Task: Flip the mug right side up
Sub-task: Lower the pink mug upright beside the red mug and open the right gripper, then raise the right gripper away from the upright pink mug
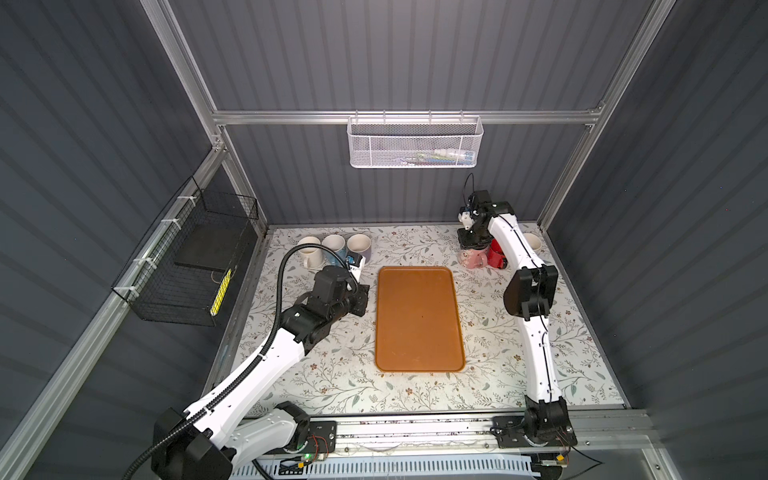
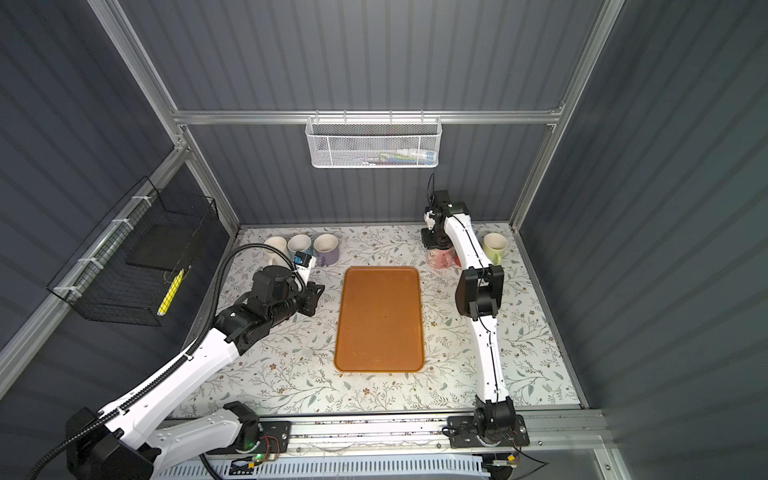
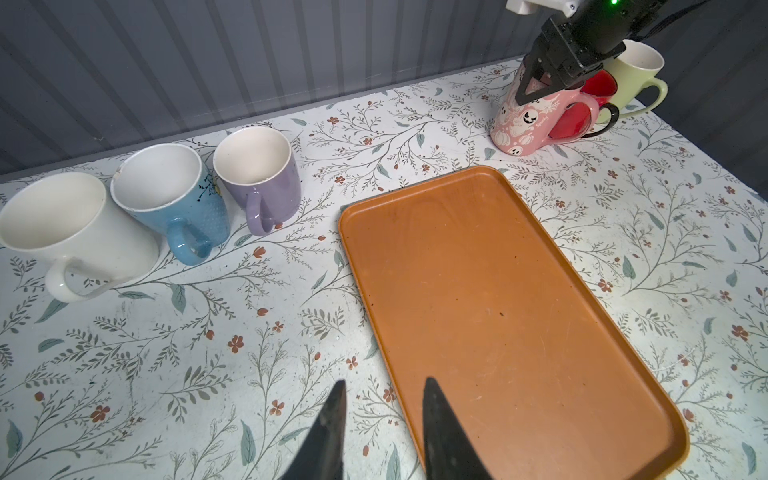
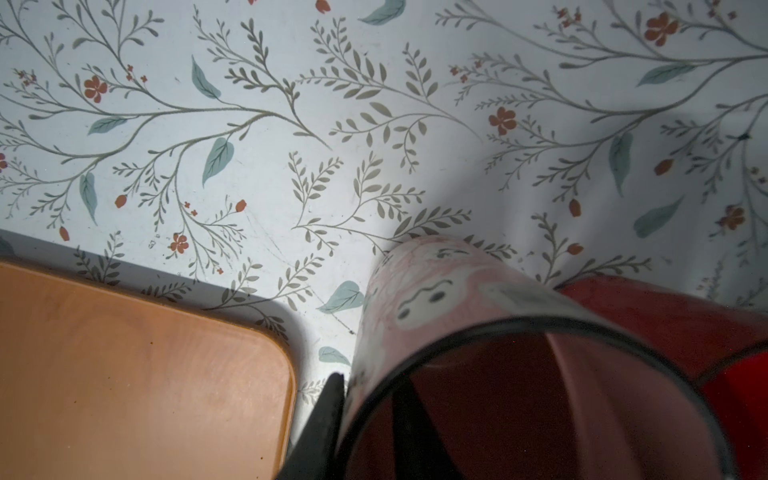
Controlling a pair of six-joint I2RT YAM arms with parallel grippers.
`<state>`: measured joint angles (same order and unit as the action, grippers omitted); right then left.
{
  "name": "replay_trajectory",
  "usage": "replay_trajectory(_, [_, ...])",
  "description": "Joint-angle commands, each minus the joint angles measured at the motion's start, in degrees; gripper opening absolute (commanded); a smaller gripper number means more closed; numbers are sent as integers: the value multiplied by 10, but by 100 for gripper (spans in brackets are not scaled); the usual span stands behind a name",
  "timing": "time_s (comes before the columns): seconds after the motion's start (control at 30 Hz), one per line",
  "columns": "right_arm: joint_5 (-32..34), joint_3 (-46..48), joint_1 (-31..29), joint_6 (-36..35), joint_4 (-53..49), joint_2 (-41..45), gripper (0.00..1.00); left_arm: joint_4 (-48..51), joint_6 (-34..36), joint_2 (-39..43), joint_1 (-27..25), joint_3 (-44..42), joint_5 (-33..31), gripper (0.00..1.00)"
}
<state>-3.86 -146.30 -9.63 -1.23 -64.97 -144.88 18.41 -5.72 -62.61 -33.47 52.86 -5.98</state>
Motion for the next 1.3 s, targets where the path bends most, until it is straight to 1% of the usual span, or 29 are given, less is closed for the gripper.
replay_trajectory(0.0, [30, -11, 0, 15, 1, -8, 24, -3, 1, 2, -4, -1, 11, 31])
replay_trajectory(0.2, [51, -12, 0, 32, 13, -6, 28, -4, 2, 4, -4, -3, 11, 31])
replay_trajectory(0.4, [52, -12, 0, 53, 32, -6, 31, -1, 2, 5, -4, -3, 8, 31])
replay_trajectory(0.63, [61, -14, 1, 70, 42, -3, 33, 0, 5, 3, -4, 0, 8, 31])
replay_trajectory(0.93, [66, -17, 4, 81, 52, 6, 34, 0, 6, 0, -4, 2, 6, 31])
replay_trajectory(1.27, [58, -13, 6, 74, 47, 31, 40, 4, 5, 3, -4, 3, 2, 32])
